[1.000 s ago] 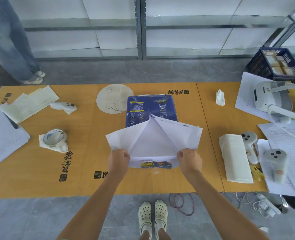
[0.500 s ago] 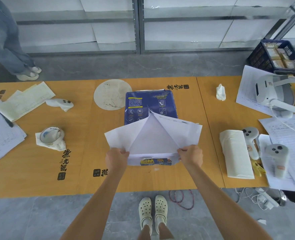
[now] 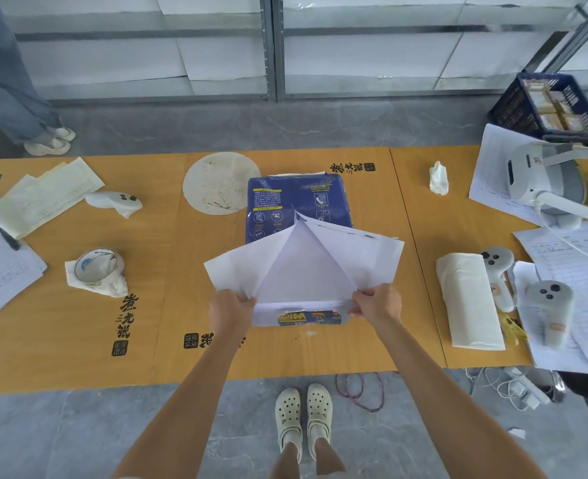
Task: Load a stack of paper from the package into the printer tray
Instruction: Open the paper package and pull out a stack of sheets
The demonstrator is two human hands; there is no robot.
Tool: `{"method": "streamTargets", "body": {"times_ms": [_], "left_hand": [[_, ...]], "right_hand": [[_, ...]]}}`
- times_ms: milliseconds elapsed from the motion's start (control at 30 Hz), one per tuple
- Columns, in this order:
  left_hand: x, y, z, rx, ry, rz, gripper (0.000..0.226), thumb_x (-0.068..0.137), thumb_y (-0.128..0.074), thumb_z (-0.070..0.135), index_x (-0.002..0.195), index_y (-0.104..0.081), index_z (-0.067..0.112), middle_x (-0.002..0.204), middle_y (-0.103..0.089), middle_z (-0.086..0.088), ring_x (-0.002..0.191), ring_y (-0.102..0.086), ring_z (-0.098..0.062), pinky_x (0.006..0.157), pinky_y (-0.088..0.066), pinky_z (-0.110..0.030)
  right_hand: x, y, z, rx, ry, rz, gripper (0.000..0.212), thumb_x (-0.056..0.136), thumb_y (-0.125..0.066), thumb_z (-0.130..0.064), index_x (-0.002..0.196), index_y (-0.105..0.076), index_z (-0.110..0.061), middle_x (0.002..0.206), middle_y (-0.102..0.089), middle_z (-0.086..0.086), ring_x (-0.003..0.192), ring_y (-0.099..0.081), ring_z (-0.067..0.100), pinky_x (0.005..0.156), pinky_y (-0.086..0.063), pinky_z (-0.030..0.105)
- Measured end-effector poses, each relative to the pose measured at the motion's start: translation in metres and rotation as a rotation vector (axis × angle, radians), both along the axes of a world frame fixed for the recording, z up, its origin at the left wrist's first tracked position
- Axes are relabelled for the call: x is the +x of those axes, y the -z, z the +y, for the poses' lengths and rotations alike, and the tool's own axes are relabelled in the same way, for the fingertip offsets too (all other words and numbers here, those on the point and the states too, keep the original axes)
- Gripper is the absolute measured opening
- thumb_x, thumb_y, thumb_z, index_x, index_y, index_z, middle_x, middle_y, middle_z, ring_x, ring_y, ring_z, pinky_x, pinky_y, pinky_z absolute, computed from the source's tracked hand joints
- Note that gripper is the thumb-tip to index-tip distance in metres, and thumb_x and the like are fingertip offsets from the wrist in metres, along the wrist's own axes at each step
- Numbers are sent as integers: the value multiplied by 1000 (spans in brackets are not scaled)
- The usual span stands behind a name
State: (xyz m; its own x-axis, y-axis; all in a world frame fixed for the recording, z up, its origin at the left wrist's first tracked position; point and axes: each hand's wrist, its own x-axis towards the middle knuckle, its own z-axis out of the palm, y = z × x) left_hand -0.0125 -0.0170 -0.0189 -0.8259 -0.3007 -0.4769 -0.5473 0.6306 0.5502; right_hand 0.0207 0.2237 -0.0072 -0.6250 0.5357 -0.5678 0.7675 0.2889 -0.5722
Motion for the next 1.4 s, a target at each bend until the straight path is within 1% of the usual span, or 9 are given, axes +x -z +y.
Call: {"method": "streamTargets", "body": {"times_ms": [200,367,533,833,967,1067,1167,1233,1400], "left_hand": [[7,-2,5,68,-101,29,9,73,-69,11,73,-68,2,76,-74,-18,74,-69,-31,66,-55,-34],[15,0,6,211,-264,32,13,68,-70,0,76,-64,8,72,-69,-8,75,-71,-32,72,-59,-42],[25,-2,3,233,-209,48,20,67,-69,-5,79,-61,9,80,-67,-12,74,-66,-29,59,-52,-30],[79,6,-17,314,-100,-86,30,69,-74,3,96,-64,11,71,-71,-10,80,-70,-30,79,-56,-40],[106,5,-27,455,-59,-183,27,74,-70,-1,96,-62,15,65,-69,-7,75,-70,-28,70,-55,-24],[121,5,-34,506,-36,-210,29,75,-68,0,101,-63,10,71,-71,-11,83,-70,-34,89,-52,-35],[125,-1,-31,524,-32,-184,24,76,-65,-1,98,-63,9,82,-65,-11,84,-64,-27,85,-48,-34],[121,-4,-26,555,-57,-171,22,79,-62,1,99,-61,10,93,-63,-10,87,-59,-23,89,-48,-38],[102,-11,-10,648,-116,-93,29,85,-53,-1,111,-51,11,97,-65,-3,86,-61,-19,80,-49,-39]], "right_hand": [[6,-1,10,-128,16,-15,27,83,-64,-2,57,-62,-9,62,-68,10,67,-73,35,75,-61,43],[18,4,10,-137,-8,-16,28,83,-62,-1,55,-63,-6,54,-66,8,42,-65,16,65,-60,35],[29,1,11,-134,-28,-9,28,81,-60,2,54,-62,-6,52,-63,8,39,-64,14,50,-57,24],[89,7,12,-197,-60,-62,26,84,-60,0,59,-63,-4,37,-61,-2,33,-62,8,37,-50,14],[117,14,16,-257,-37,-42,22,85,-60,1,63,-62,-1,55,-61,9,40,-65,13,43,-55,19],[132,18,16,-301,-42,-27,19,85,-60,-2,67,-61,-7,63,-62,9,52,-69,15,54,-57,21],[136,22,11,-291,-40,4,25,83,-58,-6,61,-53,-15,64,-56,1,69,-64,18,72,-55,35],[134,22,5,-362,3,39,19,84,-56,-7,67,-50,-14,71,-53,4,72,-58,19,87,-54,45],[112,17,-8,-400,36,171,33,86,-56,-7,112,-39,-20,96,-60,5,77,-56,19,63,-45,29]]}}
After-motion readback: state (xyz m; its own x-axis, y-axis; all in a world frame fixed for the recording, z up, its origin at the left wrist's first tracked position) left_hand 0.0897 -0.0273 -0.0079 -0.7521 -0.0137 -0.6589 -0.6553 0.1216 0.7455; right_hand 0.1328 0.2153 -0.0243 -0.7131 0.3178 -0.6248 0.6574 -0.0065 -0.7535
